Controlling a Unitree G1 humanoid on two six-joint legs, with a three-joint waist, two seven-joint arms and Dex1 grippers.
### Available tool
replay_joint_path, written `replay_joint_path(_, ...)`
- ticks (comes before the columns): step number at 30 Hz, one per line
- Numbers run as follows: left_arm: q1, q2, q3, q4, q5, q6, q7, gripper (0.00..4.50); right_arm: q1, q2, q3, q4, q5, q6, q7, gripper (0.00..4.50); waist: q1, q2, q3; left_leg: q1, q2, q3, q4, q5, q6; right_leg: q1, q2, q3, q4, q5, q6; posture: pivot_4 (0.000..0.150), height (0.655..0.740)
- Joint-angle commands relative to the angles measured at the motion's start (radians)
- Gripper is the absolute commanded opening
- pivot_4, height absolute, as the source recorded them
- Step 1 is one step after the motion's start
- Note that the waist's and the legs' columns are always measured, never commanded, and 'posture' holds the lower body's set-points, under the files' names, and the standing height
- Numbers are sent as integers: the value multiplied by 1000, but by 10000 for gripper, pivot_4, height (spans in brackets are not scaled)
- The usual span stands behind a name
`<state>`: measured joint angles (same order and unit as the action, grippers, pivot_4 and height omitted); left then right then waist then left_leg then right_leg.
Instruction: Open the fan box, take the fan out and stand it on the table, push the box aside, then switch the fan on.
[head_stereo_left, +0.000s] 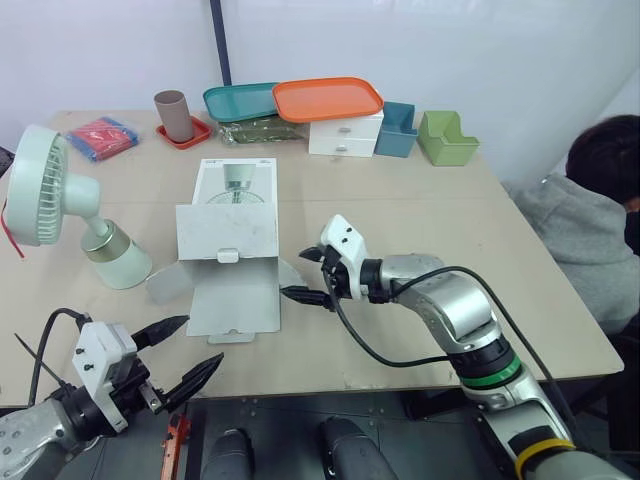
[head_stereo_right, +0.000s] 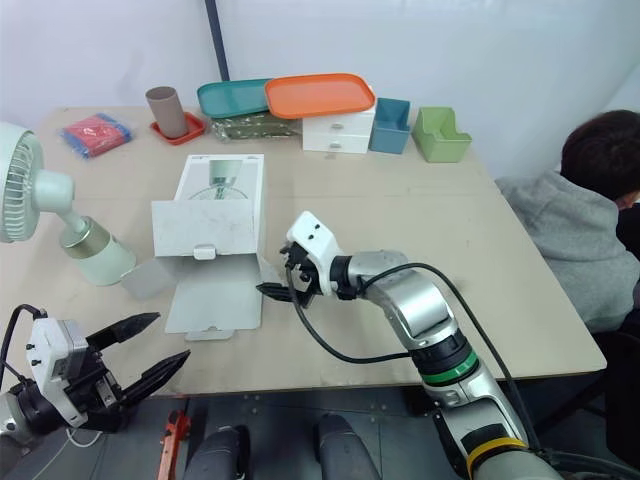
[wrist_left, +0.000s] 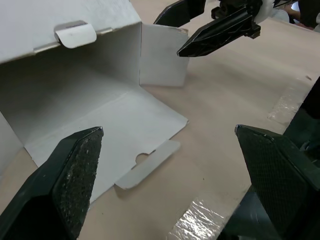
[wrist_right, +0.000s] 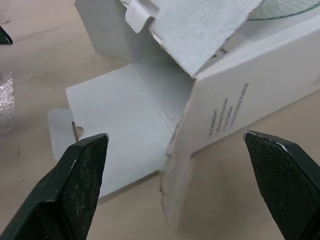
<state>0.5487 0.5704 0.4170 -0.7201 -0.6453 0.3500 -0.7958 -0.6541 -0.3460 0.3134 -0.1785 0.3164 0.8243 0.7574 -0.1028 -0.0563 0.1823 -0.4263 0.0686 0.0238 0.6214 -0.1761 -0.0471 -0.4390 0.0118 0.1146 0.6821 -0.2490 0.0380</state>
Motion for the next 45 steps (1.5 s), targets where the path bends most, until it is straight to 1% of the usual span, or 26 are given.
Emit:
replay_joint_path(1, -12, 5, 7, -13, 2, -23, 5, 45000, -39, 30, 6, -32, -8, 16, -35, 44326, 0, 0, 0, 0, 0, 0, 0, 0, 0, 0, 0, 0, 0, 0, 0, 1500, 7400)
replay_joint_path(6, -6, 11, -12, -50, 2, 1, 21, 45000, -80, 127, 6, 65, -54, 69, -156, 44326, -1, 0, 0, 1, 0, 0, 1, 0, 0, 0, 0, 0, 0, 1, -1, 1500, 7400)
replay_joint_path(9, 4, 7, -28, -68, 10, 2, 35, 45000, -109, 195, -45, 111, -65, 144, -255, 44326, -1, 0, 0, 0, 0, 0, 0, 0, 0, 0, 0, 0, 0, 1, -1, 1500, 7400)
replay_joint_path(15, -3, 6, -46, -83, 5, 13, 62, 45000, -110, 229, -27, 143, -96, 147, -308, 44326, -1, 0, 0, -2, 0, 0, 0, 0, 0, -1, 0, 0, 0, 0, 0, 1500, 7400)
replay_joint_path(16, -1, 8, -49, -85, 3, 14, 59, 45000, -109, 228, -23, 145, -103, 137, -311, 39373, -1, 0, 0, -2, 0, 0, 0, 0, 0, -1, 0, 0, 0, 0, 0, 1500, 7400)
replay_joint_path(17, 0, 9, -50, -85, 1, 11, 55, 45000, -111, 227, -19, 148, -107, 130, -311, 37641, -1, 0, 0, -1, 0, 0, 0, 0, 0, -1, 0, 0, 0, 0, 0, 1500, 7400)
replay_joint_path(19, 4, 8, -52, -83, 0, 4, 50, 45000, -115, 228, -22, 154, -109, 125, -313, 29624, -1, 0, 0, -1, 0, 0, 0, 0, 0, -1, 0, 0, 0, 0, 0, 1500, 7400)
replay_joint_path(23, -6, -15, -61, -40, 28, -46, 37, 45000, -130, 227, -34, 192, -126, 108, -326, 11679, -1, 0, 0, -1, 0, 0, 0, 0, 0, -1, 0, 0, 0, 1, 0, 1500, 7400)
replay_joint_path(25, -15, -21, -76, -14, 61, -70, 39, 45000, -136, 224, -33, 215, -139, 91, -335, 2830, -1, 0, 0, -1, 0, 0, 0, 0, 0, -1, 0, 0, 0, 1, 0, 1500, 7400)
replay_joint_path(26, -15, -23, -79, -7, 70, -77, 38, 45000, -137, 224, -33, 219, -143, 88, -338, 694, -1, 0, 0, -1, 0, 0, 0, 0, 0, -1, 0, 0, 0, 1, 0, 1500, 7400)
replay_joint_path(32, -8, -35, -107, 7, 93, -107, 33, 45000, -134, 243, -66, 251, -159, 94, -385, 694, -1, 0, 0, -2, 0, 0, -1, 0, 0, -2, 0, 0, 0, 0, 0, 1500, 7400)
replay_joint_path(35, -4, -40, -115, 22, 107, -124, 27, 45000, -143, 230, -107, 290, -176, 92, -420, 694, -1, 0, 0, -2, 0, -1, -1, 0, 0, -1, 0, -1, 0, 0, 0, 1500, 7400)
replay_joint_path(38, -3, -40, -124, 38, 117, -138, 20, 45000, -157, 208, -147, 324, -184, 85, -442, 694, -1, 0, 0, -2, 0, 0, 0, 0, 0, -1, -1, 0, 0, 1, 0, 1500, 7400)
replay_joint_path(45, -11, -37, -144, 59, 131, -156, 10, 45000, -166, 104, -240, 377, -211, 74, -482, 694, 0, 0, 0, -2, -1, 0, 0, 0, 0, -1, -1, 0, 0, 0, 0, 1500, 7400)
